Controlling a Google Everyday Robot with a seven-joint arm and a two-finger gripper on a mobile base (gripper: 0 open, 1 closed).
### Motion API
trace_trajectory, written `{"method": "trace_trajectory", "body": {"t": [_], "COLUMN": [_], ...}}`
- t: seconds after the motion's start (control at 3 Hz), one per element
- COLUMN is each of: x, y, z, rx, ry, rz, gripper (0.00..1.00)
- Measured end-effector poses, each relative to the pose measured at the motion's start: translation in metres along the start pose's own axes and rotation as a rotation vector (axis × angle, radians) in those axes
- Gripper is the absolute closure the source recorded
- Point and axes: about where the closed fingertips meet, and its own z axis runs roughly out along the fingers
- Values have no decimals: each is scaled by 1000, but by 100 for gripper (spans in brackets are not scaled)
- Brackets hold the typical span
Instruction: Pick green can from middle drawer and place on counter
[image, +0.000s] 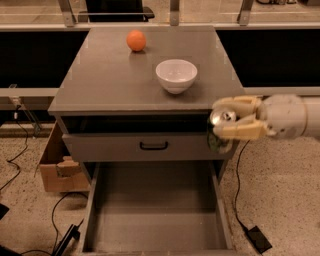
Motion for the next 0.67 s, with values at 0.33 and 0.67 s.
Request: {"method": "trace_trajectory", "body": {"t": [0.33, 0.67], "x": [-92, -166], "y": [-28, -63], "z": [11, 50], "rx": [-5, -30], "ry": [-43, -81], "rz": [-53, -72], "gripper": [100, 100]}}
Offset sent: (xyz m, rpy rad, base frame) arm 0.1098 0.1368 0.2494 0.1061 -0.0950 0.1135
